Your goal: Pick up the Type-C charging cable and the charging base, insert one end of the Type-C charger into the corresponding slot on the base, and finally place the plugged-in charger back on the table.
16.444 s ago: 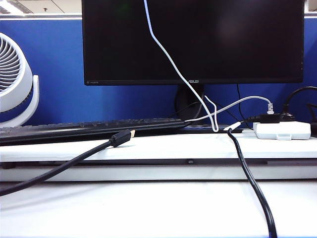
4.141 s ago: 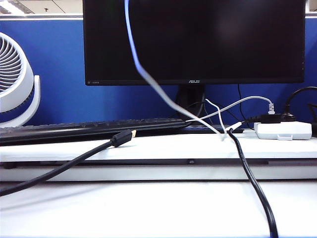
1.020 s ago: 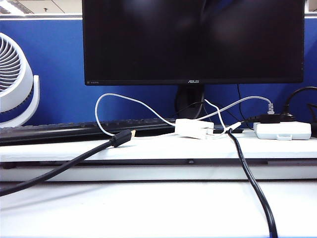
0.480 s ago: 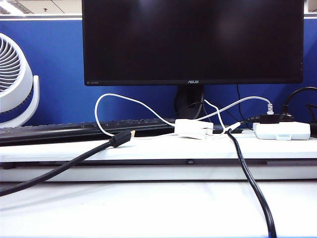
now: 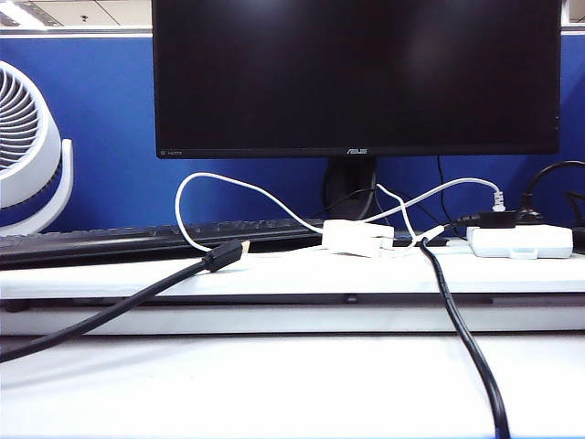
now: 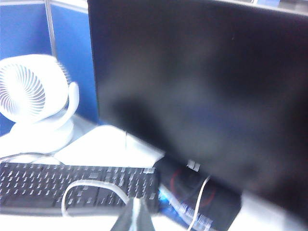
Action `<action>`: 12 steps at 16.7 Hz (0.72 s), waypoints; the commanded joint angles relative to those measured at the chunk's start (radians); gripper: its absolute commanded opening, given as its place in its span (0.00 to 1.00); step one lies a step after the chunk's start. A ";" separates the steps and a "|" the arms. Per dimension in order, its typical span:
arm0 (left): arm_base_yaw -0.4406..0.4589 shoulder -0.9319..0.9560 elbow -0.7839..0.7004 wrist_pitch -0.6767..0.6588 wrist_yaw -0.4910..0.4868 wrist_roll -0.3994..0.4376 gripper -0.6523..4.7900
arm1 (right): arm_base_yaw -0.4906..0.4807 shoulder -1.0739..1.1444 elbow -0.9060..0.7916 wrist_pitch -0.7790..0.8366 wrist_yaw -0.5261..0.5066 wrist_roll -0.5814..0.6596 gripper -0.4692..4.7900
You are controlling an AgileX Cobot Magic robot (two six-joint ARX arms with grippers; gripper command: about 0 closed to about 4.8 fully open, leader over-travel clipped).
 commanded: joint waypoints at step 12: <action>0.001 -0.013 -0.058 0.000 0.069 0.024 0.11 | 0.001 -0.697 -1.483 0.625 0.205 0.245 0.09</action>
